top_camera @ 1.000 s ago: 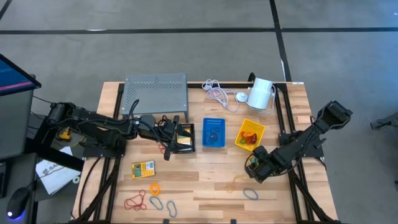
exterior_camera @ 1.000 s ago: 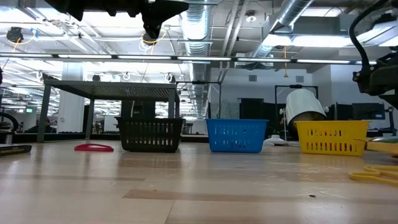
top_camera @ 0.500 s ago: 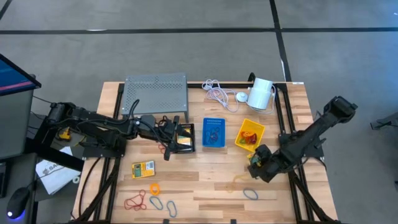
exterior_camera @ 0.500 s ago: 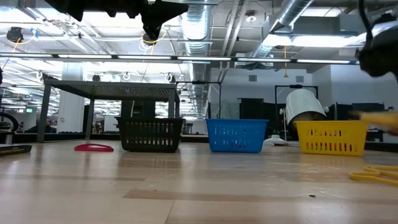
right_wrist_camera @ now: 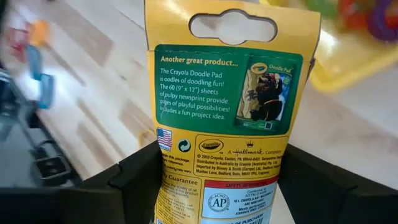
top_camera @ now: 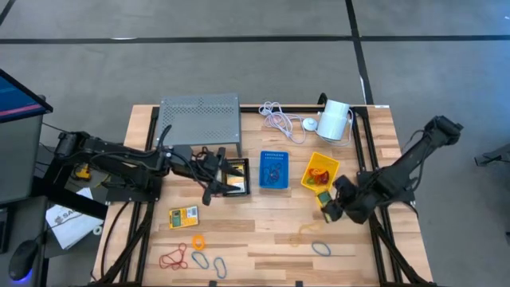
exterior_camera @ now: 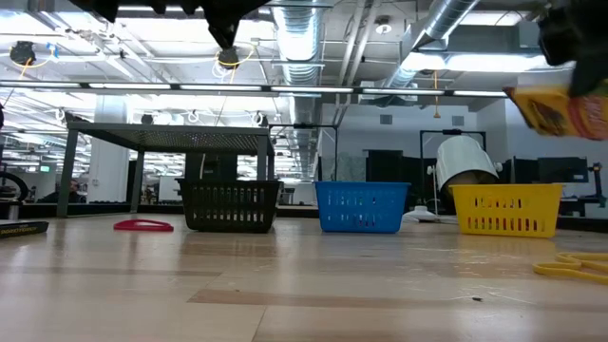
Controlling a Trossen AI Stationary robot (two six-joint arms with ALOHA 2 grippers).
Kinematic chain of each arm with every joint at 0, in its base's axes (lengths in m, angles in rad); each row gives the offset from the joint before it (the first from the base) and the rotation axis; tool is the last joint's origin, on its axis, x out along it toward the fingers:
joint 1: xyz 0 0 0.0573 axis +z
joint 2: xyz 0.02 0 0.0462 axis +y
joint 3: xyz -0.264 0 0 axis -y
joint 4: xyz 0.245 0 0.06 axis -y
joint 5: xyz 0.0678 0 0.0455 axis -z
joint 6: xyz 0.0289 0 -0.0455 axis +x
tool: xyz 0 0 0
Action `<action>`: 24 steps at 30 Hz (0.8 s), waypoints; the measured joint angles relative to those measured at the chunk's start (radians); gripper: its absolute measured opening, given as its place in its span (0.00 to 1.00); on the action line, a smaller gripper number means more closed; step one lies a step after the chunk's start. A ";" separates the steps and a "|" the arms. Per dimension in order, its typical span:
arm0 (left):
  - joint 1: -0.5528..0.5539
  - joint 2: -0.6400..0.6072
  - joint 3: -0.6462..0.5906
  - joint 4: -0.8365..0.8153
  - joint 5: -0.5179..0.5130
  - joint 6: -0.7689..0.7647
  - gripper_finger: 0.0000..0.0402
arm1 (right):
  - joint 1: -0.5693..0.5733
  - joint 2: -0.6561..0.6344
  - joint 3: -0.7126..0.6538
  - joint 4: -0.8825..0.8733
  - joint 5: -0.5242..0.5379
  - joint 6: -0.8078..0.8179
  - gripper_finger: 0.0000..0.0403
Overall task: Pick & Place Office Desk Supplies
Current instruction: Put the crayon box into the black basket
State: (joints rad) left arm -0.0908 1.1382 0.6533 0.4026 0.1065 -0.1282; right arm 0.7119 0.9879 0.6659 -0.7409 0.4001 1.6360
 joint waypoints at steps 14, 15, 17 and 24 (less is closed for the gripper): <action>0.049 0.000 0.000 -0.022 -0.072 0.022 0.52 | -0.238 -0.029 0.001 0.314 0.004 -0.385 0.69; 0.054 0.000 0.000 -0.021 -0.072 0.022 0.52 | -0.259 -0.025 0.001 0.331 -0.006 -0.404 0.69; 0.065 0.000 0.000 -0.023 -0.072 0.025 0.52 | -0.297 -0.019 0.001 0.341 -0.026 -0.433 0.69; 0.127 -0.008 0.000 -0.024 -0.073 0.043 0.52 | -0.460 0.043 0.001 0.469 -0.191 -0.534 0.69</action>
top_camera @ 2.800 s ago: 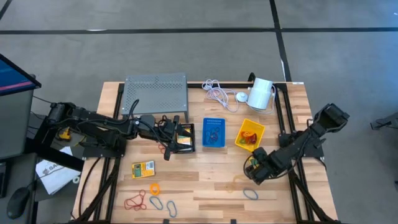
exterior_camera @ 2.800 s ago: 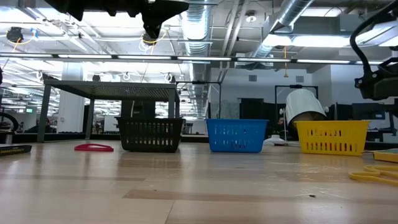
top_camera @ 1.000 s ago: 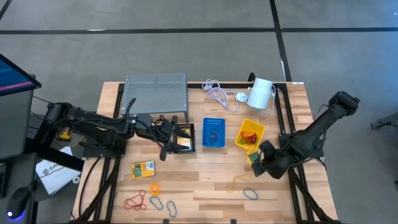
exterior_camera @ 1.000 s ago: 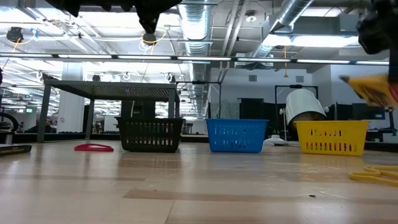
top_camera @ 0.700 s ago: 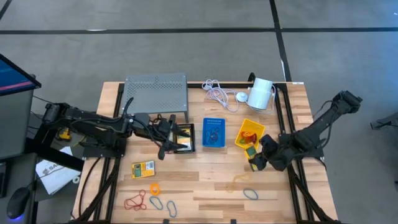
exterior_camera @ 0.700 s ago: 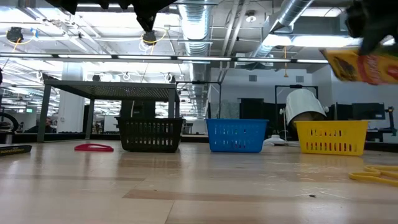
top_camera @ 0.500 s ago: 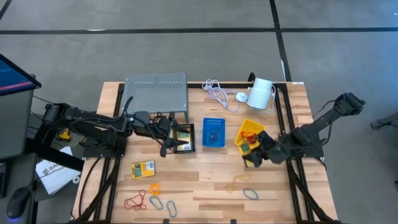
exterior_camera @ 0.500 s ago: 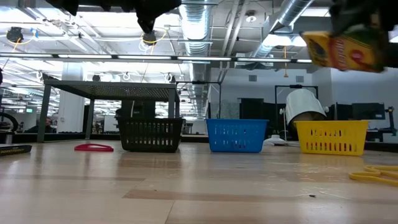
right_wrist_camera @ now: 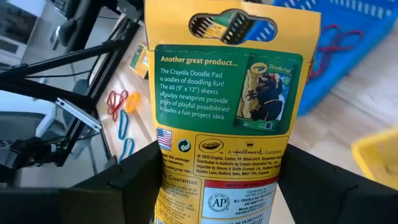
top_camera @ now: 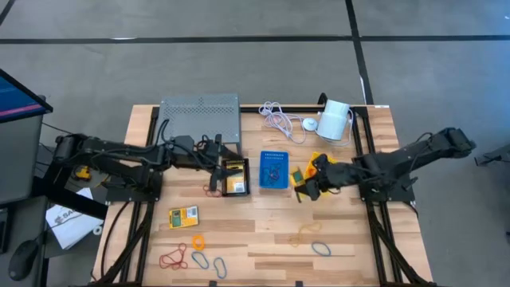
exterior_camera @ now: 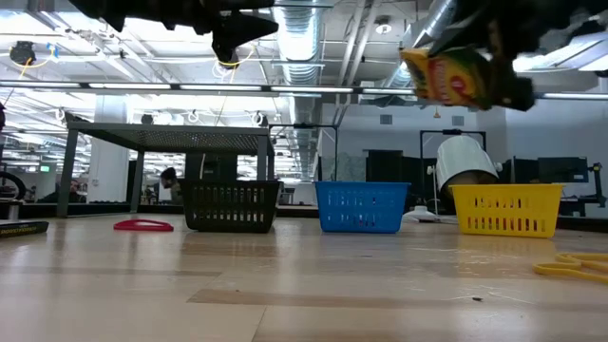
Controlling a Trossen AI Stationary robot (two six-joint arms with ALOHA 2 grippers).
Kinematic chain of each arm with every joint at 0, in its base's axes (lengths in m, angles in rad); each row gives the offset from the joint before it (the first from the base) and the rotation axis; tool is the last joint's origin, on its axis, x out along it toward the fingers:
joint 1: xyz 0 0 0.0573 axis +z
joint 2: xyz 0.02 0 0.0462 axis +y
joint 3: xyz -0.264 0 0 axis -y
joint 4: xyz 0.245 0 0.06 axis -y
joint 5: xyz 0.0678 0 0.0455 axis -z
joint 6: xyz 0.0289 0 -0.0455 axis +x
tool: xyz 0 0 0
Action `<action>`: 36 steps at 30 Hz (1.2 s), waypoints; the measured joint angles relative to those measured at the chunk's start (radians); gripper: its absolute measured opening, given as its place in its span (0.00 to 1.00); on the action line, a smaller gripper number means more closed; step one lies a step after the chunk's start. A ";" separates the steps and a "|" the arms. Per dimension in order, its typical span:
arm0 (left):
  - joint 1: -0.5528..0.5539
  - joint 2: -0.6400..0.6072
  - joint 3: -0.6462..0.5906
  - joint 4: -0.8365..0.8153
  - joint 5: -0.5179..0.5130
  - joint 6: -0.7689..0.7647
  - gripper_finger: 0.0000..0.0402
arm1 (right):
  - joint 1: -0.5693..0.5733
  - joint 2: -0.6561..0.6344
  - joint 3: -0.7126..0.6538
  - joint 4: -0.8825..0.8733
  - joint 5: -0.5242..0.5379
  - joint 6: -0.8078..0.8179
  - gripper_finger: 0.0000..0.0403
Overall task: Pick & Place Office Desk Supplies
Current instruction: Put the crayon box into the black basket
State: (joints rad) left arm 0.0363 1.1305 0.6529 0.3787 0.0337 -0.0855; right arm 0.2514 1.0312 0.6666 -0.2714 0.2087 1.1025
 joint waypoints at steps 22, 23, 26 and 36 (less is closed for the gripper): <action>0.002 -0.191 -0.060 -0.061 -0.046 -0.188 0.52 | -0.241 0.297 0.218 0.214 -0.254 -0.466 0.69; 0.008 -0.167 -0.060 -0.030 -0.047 -0.205 0.52 | -0.241 0.305 0.223 0.212 -0.255 -0.473 0.69; 0.032 -0.087 -0.049 0.065 -0.045 -0.262 0.52 | -0.241 0.322 0.227 0.213 -0.254 -0.475 0.69; 0.158 0.124 0.059 -0.003 0.294 -0.404 0.54 | -0.230 0.324 0.228 0.223 -0.265 -0.512 0.69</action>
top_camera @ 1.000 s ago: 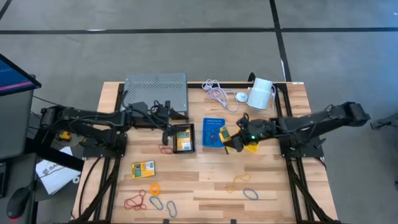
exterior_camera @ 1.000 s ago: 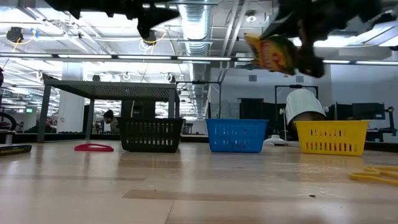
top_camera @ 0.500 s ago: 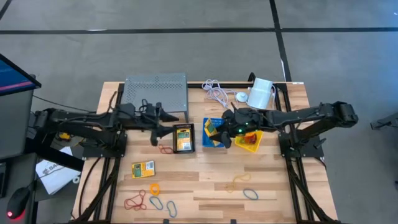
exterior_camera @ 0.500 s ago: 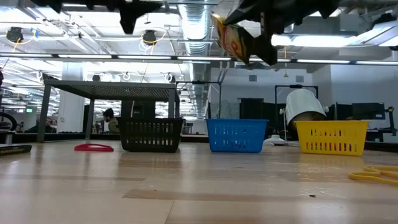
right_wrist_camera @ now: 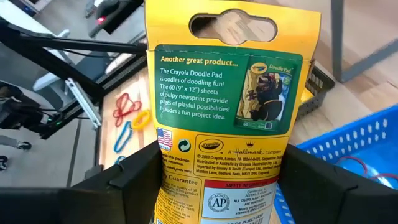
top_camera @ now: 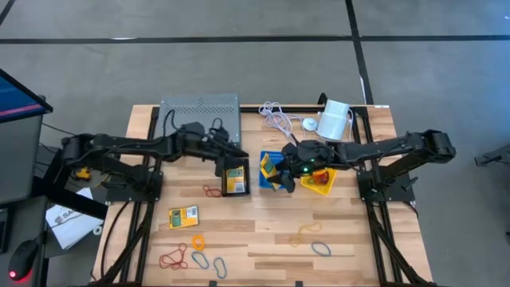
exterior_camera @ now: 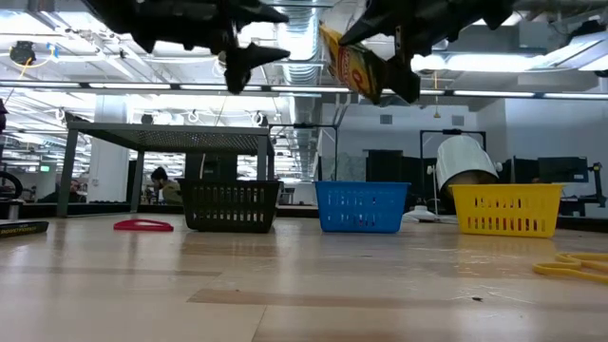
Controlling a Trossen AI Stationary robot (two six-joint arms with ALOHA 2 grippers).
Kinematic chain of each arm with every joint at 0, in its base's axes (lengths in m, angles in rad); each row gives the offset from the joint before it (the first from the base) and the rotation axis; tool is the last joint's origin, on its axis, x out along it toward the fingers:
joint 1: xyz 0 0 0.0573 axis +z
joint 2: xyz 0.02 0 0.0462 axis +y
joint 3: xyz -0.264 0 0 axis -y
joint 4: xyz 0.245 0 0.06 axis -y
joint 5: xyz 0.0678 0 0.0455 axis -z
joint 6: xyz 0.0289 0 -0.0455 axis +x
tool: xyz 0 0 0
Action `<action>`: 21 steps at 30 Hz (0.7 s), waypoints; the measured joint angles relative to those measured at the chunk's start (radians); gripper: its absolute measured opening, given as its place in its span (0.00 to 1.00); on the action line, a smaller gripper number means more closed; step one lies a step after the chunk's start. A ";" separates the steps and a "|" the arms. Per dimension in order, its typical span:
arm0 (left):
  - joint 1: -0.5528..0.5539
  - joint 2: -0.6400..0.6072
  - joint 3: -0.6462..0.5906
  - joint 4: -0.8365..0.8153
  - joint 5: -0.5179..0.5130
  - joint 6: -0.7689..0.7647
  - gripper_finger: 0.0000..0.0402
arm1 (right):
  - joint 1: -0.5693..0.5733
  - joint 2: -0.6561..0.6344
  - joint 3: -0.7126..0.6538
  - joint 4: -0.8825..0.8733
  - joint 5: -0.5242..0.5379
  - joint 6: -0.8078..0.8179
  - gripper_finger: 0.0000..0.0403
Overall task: Pick & Place Office Desk Supplies
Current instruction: Put the crayon box into the black basket
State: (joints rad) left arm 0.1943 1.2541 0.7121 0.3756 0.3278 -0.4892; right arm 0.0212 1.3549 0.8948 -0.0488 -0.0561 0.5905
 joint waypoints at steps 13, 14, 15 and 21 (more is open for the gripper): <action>0.042 0.022 0.041 -0.005 0.170 -0.700 0.64 | 0.000 -0.001 0.000 -0.017 -0.030 -0.057 0.69; 0.042 0.033 0.048 -0.001 0.177 -0.754 0.64 | 0.000 -0.001 0.000 -0.025 -0.030 -0.069 0.69; 0.043 0.044 0.057 -0.014 0.183 -0.808 0.63 | -0.002 -0.001 0.000 -0.035 -0.030 -0.079 0.69; 0.053 0.117 0.150 -0.189 0.248 -0.926 0.61 | -0.004 0.011 0.000 -0.049 -0.029 -0.130 0.69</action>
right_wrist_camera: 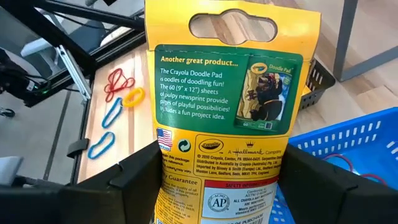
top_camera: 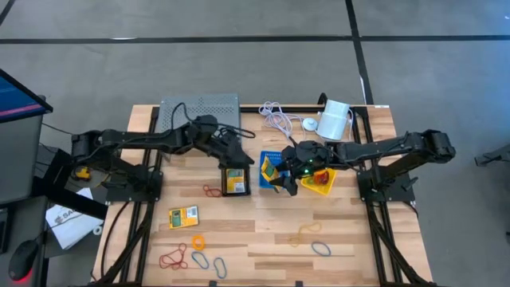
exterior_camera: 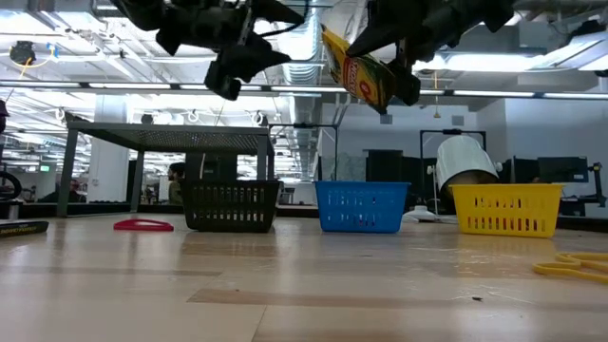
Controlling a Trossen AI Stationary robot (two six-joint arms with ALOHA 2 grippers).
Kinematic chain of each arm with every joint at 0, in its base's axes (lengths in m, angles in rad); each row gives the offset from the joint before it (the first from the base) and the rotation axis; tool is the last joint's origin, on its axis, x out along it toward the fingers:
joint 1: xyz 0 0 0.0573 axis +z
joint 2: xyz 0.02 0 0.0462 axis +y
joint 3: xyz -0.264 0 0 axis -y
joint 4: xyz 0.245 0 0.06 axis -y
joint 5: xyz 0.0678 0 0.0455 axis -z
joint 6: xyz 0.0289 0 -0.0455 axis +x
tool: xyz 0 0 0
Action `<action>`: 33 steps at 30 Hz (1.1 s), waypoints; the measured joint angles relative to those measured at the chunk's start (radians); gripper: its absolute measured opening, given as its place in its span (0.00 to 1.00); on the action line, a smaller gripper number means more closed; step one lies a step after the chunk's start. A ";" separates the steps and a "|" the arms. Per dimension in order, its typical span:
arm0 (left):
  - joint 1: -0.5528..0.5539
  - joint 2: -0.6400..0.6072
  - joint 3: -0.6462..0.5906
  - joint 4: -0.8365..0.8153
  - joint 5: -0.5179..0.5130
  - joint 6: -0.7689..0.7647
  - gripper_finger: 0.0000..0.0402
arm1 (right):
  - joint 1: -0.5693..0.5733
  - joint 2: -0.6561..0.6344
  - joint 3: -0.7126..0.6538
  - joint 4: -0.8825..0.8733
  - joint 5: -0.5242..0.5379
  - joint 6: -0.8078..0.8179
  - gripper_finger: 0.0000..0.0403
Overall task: Pick & Place Office Desk Supplies
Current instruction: Put the crayon box into the black basket
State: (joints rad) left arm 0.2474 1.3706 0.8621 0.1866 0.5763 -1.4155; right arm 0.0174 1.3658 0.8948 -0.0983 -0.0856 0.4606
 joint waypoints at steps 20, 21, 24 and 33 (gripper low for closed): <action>-0.034 0.187 0.127 -0.005 0.020 -0.023 0.57 | 0.004 0.057 0.000 0.003 -0.029 -0.016 0.69; -0.040 0.191 0.127 -0.002 0.015 -0.023 0.57 | 0.004 0.057 0.000 0.008 -0.030 -0.016 0.69; -0.052 0.202 0.124 -0.006 0.007 -0.014 0.55 | 0.004 0.057 0.000 0.031 -0.048 -0.016 0.69; -0.055 0.200 0.125 0.011 -0.052 0.030 0.53 | 0.003 0.057 0.000 0.033 -0.048 -0.016 0.69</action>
State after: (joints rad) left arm 0.1921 1.5711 0.9867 0.1974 0.5239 -1.3856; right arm 0.0204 1.4223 0.8948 -0.0650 -0.1335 0.4450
